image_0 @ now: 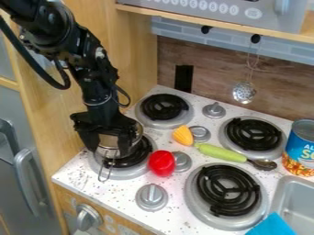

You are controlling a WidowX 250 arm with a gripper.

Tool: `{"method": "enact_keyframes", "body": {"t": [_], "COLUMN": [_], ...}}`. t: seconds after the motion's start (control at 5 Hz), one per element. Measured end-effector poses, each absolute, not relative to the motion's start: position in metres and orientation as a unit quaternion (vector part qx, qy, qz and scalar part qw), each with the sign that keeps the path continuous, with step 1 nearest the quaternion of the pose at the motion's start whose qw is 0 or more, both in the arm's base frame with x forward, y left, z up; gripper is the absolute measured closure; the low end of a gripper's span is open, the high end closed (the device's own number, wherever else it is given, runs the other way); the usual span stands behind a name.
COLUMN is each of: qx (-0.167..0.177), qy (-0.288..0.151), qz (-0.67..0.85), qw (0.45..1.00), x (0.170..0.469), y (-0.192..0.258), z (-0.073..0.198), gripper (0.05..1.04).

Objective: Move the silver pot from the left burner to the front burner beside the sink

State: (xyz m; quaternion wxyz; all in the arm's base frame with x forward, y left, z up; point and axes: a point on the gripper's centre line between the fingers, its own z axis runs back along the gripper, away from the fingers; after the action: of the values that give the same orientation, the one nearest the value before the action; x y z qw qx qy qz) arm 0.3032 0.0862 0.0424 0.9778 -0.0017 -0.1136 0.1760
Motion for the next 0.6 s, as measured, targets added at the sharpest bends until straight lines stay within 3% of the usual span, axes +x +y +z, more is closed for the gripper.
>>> {"method": "enact_keyframes", "body": {"t": [0.2, 0.6], "qx": [-0.004, 0.019], "qy": [-0.097, -0.107], "qz": [0.175, 0.181], "qw": [0.98, 0.978], "x": [0.299, 0.298], "y": [0.083, 0.081], "z": [0.032, 0.021], "gripper": [0.083, 0.083]}}
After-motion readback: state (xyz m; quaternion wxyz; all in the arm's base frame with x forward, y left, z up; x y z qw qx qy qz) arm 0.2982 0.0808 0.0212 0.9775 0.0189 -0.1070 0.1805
